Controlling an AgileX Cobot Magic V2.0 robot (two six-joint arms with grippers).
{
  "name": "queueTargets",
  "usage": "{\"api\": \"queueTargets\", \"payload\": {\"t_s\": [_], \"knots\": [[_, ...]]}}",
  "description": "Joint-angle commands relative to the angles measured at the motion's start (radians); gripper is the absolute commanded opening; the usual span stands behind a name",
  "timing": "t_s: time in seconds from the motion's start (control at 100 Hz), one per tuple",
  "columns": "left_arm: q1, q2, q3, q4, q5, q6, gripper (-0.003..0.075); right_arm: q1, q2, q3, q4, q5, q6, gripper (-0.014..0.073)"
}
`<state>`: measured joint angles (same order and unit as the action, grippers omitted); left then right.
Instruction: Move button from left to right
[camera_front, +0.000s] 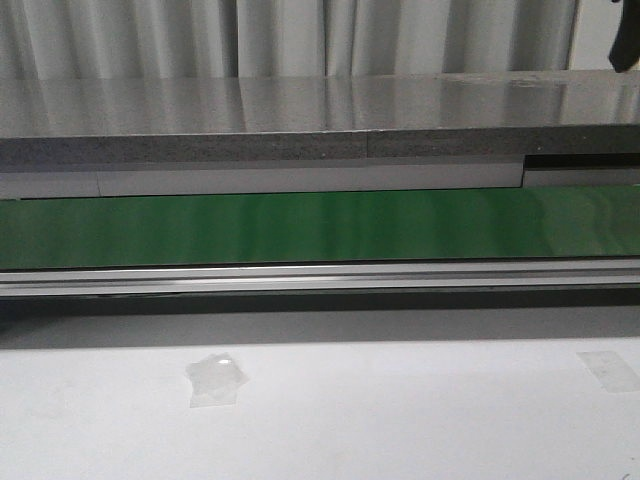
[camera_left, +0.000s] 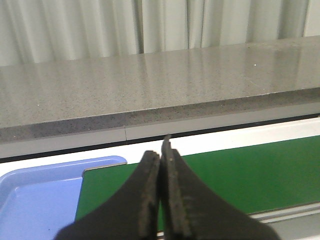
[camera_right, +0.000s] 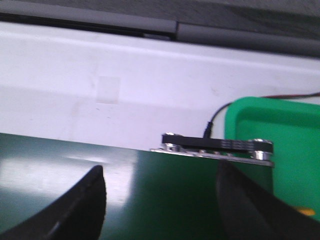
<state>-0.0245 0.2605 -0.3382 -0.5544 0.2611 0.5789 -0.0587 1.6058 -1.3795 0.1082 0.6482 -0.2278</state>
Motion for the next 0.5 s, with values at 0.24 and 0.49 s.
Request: {"api": "queueTargets", "payload": {"t_s": [0.24, 0.49], "knots": [[-0.007, 0.008, -0.028, -0.02, -0.07, -0.011, -0.002, 0.115, -0.261, 0.21, 0.041, -0.221, -0.006, 0.0476], [-0.007, 0.008, -0.028, -0.02, -0.07, -0.011, -0.002, 0.122, -0.497, 0.504, 0.057, -0.379, -0.006, 0.0476]]}}
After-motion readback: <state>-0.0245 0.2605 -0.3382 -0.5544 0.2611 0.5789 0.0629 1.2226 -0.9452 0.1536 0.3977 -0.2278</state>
